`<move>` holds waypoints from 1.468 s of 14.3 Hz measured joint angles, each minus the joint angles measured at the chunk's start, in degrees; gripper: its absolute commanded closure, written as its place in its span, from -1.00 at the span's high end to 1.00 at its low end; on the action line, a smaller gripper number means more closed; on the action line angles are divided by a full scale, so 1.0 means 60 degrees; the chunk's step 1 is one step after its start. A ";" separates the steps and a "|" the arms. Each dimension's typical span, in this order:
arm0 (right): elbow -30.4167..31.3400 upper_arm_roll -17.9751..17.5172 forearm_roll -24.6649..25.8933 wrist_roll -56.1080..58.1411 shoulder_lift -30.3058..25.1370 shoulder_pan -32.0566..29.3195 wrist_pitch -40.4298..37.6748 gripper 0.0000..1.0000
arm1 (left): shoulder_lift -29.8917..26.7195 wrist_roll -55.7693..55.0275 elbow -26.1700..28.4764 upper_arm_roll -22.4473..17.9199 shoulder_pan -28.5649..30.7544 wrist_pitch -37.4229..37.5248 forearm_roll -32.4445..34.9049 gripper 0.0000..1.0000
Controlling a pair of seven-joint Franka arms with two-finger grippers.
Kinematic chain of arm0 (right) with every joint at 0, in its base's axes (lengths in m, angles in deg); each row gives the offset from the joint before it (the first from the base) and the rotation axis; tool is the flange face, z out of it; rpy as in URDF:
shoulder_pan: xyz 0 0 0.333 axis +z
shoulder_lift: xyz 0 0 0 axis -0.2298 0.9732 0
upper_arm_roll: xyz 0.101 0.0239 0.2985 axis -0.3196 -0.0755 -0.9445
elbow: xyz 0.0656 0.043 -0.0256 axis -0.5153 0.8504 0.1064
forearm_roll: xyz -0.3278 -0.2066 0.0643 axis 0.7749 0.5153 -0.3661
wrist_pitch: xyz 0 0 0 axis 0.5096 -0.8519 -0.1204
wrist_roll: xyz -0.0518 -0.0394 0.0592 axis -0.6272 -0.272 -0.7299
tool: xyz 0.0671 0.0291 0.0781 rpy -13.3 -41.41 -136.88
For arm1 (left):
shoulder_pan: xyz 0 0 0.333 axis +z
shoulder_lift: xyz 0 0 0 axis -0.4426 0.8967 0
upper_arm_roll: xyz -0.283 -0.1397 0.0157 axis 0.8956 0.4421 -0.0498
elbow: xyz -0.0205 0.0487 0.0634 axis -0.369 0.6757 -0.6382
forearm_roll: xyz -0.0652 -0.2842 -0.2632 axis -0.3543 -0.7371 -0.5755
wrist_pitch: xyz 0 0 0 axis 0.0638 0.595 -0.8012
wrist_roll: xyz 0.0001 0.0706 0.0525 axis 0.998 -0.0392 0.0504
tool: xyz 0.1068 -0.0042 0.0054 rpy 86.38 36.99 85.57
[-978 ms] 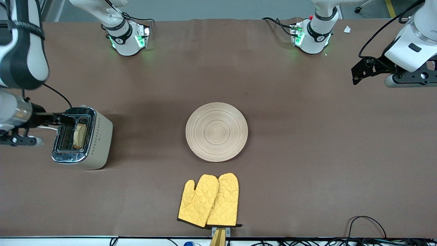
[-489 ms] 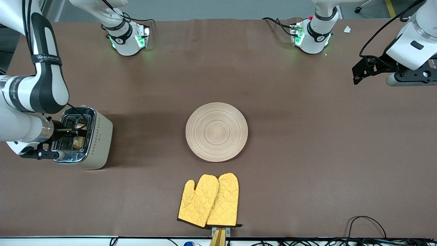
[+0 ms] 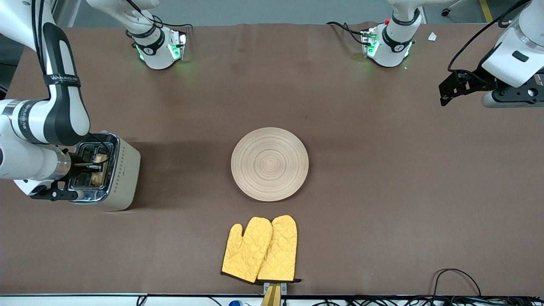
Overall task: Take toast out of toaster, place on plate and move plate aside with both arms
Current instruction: 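Grasp the bread slice in the toaster with the right gripper, then lift the bread toward the plate while the left gripper approaches the plate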
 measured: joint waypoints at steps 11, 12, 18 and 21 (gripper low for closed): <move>-0.1106 -0.1283 -0.0003 -0.0610 -0.1529 0.0065 -0.1537 -0.86 | 0.0186 0.0006 -0.0007 0.0001 0.0004 0.0000 0.0000 1.00; -0.1130 -0.1722 -0.0002 -0.1251 -0.1516 0.0093 -0.1546 -0.86 | 0.0245 0.0006 -0.0007 -0.0001 0.0006 -0.0007 -0.0001 1.00; -0.1110 -0.3803 -0.0022 -0.4926 -0.0665 0.0349 -0.0419 -0.86 | 0.0760 -0.0019 -0.0013 -0.0014 0.0162 -0.0150 -0.0801 1.00; -0.1108 -0.4359 -0.0005 -0.6857 0.0056 0.0825 0.0545 -0.85 | 0.1366 0.0006 0.0002 -0.0023 0.0531 -0.0403 -0.1932 1.00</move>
